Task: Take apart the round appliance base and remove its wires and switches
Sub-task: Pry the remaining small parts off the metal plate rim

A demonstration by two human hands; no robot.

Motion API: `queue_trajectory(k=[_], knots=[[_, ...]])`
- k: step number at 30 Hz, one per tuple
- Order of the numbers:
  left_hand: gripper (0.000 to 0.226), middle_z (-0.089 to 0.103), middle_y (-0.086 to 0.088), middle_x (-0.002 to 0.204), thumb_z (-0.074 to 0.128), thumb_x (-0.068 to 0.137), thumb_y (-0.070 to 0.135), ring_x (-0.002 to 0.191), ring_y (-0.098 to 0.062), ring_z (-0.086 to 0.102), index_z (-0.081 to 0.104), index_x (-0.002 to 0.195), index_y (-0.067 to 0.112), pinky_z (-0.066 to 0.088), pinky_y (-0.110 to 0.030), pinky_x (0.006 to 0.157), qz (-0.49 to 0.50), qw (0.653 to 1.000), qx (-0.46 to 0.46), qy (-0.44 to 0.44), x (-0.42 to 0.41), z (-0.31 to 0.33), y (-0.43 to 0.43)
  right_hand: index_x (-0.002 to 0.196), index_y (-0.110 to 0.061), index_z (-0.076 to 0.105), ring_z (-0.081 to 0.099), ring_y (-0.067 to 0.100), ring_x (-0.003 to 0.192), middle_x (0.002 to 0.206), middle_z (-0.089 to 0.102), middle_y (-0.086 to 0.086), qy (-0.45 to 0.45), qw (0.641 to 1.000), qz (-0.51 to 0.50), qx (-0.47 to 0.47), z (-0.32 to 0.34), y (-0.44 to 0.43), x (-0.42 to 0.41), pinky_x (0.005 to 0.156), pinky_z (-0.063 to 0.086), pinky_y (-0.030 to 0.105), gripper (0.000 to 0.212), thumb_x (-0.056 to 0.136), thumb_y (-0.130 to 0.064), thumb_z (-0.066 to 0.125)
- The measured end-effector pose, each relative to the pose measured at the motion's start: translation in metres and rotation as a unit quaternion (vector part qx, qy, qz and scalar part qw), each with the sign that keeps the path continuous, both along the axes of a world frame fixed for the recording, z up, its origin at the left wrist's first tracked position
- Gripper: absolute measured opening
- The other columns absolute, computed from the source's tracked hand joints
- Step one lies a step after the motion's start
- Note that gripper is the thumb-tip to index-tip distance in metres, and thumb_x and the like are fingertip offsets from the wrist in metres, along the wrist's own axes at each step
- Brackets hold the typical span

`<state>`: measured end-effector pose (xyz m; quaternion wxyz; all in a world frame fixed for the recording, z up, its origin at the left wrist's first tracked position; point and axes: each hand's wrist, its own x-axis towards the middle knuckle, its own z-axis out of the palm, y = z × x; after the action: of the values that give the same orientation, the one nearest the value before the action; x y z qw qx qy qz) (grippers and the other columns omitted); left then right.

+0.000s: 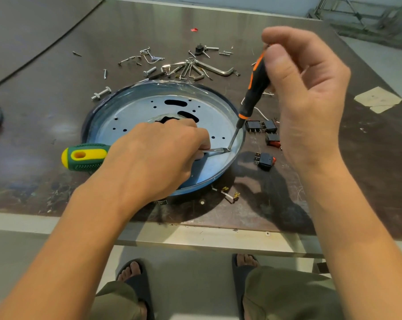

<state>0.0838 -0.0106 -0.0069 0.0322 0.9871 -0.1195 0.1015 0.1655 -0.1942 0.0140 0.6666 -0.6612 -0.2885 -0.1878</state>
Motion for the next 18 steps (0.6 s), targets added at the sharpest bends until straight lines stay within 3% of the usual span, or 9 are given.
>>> queue_trajectory(k=[3, 8, 13, 18], knots=[[0.021, 0.060, 0.012, 0.113, 0.051, 0.098, 0.026, 0.088, -0.024, 0.063, 0.059, 0.113, 0.038, 0.050, -0.036, 0.060, 0.001, 1.000, 0.001, 0.003, 0.0003, 0.0006, 0.0002, 0.117, -0.003, 0.065, 0.061, 0.009, 0.086, 0.096, 0.065, 0.006, -0.014, 0.999, -0.025, -0.025, 0.0009, 0.0005, 0.0003, 0.080, 0.053, 0.029, 0.026, 0.092, -0.007, 0.072], [0.020, 0.060, 0.012, 0.114, 0.052, 0.098, 0.027, 0.088, -0.023, 0.063, 0.059, 0.113, 0.039, 0.043, -0.033, 0.056, 0.001, 1.000, 0.004, -0.001, 0.0000, 0.0001, -0.0003, 0.126, 0.004, 0.060, 0.068, 0.031, 0.104, 0.112, 0.068, 0.020, 0.008, 1.000, 0.017, 0.005, -0.0004, -0.0012, 0.0004, 0.089, 0.056, 0.040, 0.029, 0.097, 0.002, 0.056], [0.019, 0.060, 0.012, 0.113, 0.049, 0.099, 0.029, 0.088, -0.024, 0.062, 0.058, 0.112, 0.040, 0.046, -0.034, 0.058, 0.003, 1.000, 0.000, -0.003, -0.0006, 0.0007, 0.0001, 0.117, -0.001, 0.062, 0.059, 0.008, 0.087, 0.098, 0.062, 0.005, -0.019, 0.999, -0.009, -0.030, 0.0013, 0.0037, -0.0033, 0.080, 0.051, 0.022, 0.027, 0.093, -0.006, 0.072], [0.022, 0.060, 0.012, 0.115, 0.053, 0.097, 0.026, 0.089, -0.024, 0.062, 0.058, 0.114, 0.039, 0.045, -0.034, 0.059, 0.005, 1.000, 0.003, 0.002, -0.0005, 0.0002, -0.0008, 0.125, 0.003, 0.056, 0.067, 0.034, 0.099, 0.107, 0.065, 0.017, 0.014, 0.999, 0.046, 0.005, -0.0004, 0.0004, -0.0028, 0.086, 0.055, 0.038, 0.026, 0.100, 0.003, 0.049]])
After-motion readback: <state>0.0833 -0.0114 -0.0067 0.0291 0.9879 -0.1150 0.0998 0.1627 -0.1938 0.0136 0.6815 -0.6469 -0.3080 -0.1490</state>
